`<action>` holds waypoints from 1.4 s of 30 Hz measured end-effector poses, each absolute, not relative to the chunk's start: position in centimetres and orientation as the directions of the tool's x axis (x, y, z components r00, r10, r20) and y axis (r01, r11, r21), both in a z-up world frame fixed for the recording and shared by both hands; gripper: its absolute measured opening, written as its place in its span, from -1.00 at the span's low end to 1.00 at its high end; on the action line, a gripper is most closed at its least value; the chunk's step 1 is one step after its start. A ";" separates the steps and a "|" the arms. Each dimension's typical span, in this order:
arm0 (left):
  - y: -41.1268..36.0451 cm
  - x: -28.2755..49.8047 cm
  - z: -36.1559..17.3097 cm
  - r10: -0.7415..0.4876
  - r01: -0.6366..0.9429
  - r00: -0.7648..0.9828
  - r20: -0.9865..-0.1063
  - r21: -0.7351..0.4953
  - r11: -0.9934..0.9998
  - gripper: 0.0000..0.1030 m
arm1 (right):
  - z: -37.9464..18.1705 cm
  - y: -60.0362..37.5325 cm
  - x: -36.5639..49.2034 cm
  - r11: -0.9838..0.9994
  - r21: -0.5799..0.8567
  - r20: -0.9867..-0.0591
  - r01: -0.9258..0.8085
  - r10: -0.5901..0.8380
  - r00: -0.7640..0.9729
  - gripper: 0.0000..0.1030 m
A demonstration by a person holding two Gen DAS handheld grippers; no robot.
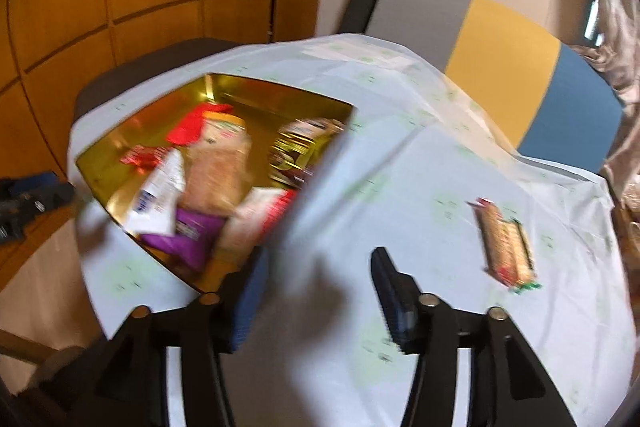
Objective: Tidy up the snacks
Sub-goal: 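Move the left tool to the red-wrapped cracker stick on the cloth and grasp it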
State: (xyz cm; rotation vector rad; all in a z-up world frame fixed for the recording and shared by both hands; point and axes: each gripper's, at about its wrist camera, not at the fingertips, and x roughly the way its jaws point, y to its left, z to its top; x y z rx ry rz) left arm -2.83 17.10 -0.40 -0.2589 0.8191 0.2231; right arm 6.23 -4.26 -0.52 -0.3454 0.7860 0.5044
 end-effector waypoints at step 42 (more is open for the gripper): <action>-2.3 12.9 0.0 -0.396 0.073 0.472 -0.787 -0.413 0.908 -0.09 | -4.6 -28.8 18.0 0.999 -0.037 -0.896 -0.024 -0.022 0.444 0.20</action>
